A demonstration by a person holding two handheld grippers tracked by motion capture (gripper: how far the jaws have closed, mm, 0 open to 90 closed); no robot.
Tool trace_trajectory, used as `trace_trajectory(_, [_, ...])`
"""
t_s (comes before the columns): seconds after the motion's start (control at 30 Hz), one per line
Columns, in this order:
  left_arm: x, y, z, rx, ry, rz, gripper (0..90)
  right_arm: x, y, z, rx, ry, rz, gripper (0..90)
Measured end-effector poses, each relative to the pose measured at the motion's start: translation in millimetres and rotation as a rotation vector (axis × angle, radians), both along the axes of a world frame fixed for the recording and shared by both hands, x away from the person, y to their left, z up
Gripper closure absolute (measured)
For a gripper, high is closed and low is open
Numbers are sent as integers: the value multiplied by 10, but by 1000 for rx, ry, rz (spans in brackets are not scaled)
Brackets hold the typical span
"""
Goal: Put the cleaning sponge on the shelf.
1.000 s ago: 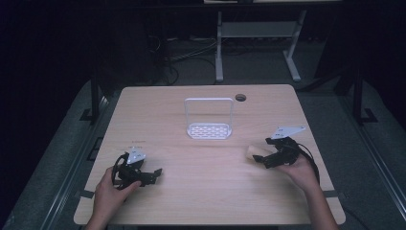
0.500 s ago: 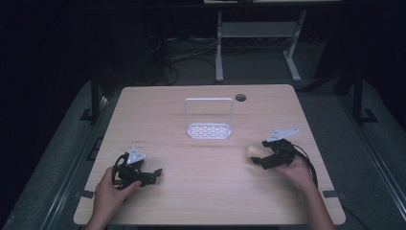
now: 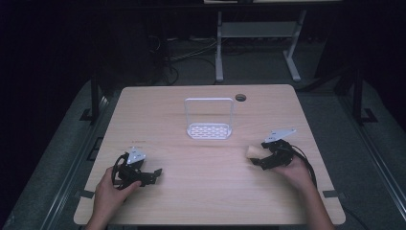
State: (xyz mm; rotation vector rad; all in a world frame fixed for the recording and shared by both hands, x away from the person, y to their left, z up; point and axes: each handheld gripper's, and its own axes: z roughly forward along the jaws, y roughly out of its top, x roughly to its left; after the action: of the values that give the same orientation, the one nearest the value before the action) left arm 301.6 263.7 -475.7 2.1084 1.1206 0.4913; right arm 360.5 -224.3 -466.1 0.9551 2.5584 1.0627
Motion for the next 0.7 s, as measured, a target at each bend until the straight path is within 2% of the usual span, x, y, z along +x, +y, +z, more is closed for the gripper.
trace_trajectory(0.1, [0,0,1,1,0,0,126,1,4,-10,-3,5,2,169])
trace_trajectory(0.17, [0,0,0,1,-1,0,126,0,4,-13,-5,7,9,206])
trace_trajectory(0.7, [0,0,0,0,0,0,125,-7,1,-23,-19,12,19,332])
